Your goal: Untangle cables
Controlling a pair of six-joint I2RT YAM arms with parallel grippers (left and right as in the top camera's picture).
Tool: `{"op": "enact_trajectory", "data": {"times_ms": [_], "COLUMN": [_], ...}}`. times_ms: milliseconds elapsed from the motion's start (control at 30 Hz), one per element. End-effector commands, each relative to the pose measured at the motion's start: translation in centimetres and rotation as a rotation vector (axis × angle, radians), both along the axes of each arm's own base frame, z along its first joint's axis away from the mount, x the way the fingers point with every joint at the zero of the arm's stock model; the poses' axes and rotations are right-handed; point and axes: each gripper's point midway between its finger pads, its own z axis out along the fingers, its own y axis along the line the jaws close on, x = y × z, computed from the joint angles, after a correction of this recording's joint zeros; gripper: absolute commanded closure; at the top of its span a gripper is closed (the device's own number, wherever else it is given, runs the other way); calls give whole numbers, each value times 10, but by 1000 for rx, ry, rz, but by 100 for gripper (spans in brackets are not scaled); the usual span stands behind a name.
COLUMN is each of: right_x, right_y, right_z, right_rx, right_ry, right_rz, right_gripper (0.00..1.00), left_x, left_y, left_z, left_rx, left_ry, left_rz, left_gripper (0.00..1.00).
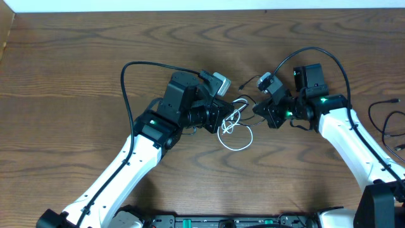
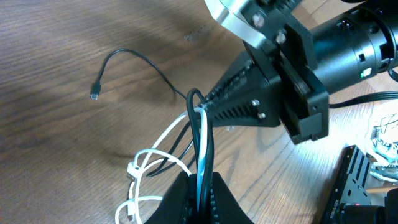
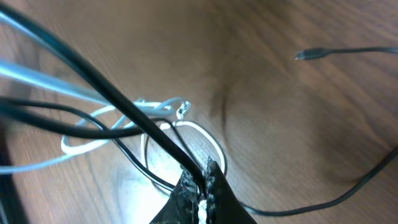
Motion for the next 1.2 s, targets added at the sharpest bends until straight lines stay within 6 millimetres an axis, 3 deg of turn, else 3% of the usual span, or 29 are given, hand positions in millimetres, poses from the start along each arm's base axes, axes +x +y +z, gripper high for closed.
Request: {"op": "enact_trajectory", "data": {"times_ms": [0,100,200,267,333,400,433,567,633,700,767,867,1033,1167], "right_x": [10,20,30,32,34,34,34,35,36,34,31,32,33,26], "right_y": [-8,-22,-46,-58,-67,-68,-68,-67,-57,-31,-5,19,28,27], "right_z": [-3,-9,-16,-20,-22,-22,-22,-21,-17,-2,25,73,153,193], "right_rx": [-29,-89,-176,-222,-254,-262,-262,-256,-214,-100,48,220,385,449], "right_ry": [20,34,49,54,52,50,50,48,35,8,-35,-153,-360,-457], "right_rz": [-108,-230,-393,-470,-515,-519,-518,-515,-469,-334,-218,-106,-80,-88], "right_gripper": [99,99,99,99,99,99,99,99,99,99,99,99,99,99], "left_x": [0,0,0,0,0,0,-1,-1,0,0,0,1,1,0], "left_y": [-1,0,0,0,0,0,0,5,11,16,20,22,22,22], "left_z": [2,2,2,2,2,2,1,-5,-12,-19,-23,-24,-24,-24], "left_rx": [-5,-5,-5,-5,-5,-4,-3,26,63,97,120,130,129,127], "left_ry": [-6,-5,-6,-6,-6,-5,-3,13,27,42,52,53,53,54], "left_rz": [-12,-12,-12,-12,-12,-12,-11,10,38,62,77,85,85,82], "left_gripper": [92,92,75,72,72,89,92,92,91,71,65,63,61,49]}}
